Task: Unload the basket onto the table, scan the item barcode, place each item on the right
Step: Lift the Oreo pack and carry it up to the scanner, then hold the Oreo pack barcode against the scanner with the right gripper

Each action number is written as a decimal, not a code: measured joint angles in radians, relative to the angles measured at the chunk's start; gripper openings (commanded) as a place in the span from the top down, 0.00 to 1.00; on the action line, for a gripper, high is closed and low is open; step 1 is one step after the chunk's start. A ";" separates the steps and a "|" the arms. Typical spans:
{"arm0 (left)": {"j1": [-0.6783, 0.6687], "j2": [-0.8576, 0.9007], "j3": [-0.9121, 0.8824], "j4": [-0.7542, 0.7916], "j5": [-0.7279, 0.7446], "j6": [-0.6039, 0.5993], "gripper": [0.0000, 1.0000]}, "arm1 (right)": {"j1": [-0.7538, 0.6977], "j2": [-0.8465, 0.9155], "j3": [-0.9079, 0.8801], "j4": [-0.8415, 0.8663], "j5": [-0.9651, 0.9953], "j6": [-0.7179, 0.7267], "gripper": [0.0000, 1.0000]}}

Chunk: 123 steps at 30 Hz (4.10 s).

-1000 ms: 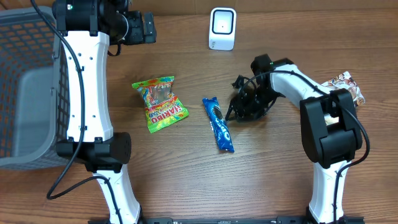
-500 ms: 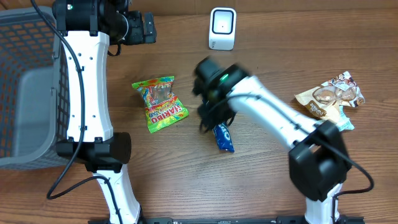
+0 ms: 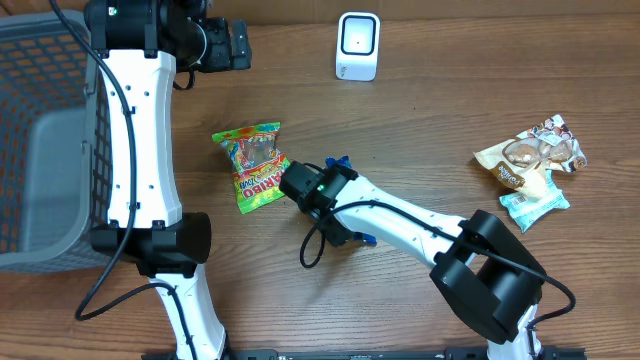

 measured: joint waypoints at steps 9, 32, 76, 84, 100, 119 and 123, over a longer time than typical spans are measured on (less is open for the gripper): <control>0.000 0.000 0.000 0.000 0.000 0.000 0.00 | 0.000 0.000 -0.042 0.042 0.041 0.007 0.82; 0.000 0.000 0.000 0.000 0.000 0.000 0.00 | -0.381 -0.075 0.040 0.123 -0.756 -0.088 0.96; 0.000 0.000 0.000 0.000 0.000 0.000 0.00 | -0.861 -0.328 0.438 0.095 -1.606 -0.349 0.96; 0.000 0.000 0.000 0.000 0.000 0.000 0.00 | -0.556 -0.293 0.438 0.122 -0.783 -0.262 0.96; 0.000 0.000 0.000 0.000 0.000 0.000 0.00 | -0.334 0.163 0.438 0.435 0.269 -0.410 0.96; 0.000 0.000 0.000 0.000 0.000 0.000 0.00 | -0.336 0.262 0.438 0.616 0.303 -0.611 0.96; 0.000 0.000 0.000 0.000 0.000 0.000 0.00 | -0.344 0.266 0.438 0.607 0.292 -0.613 0.96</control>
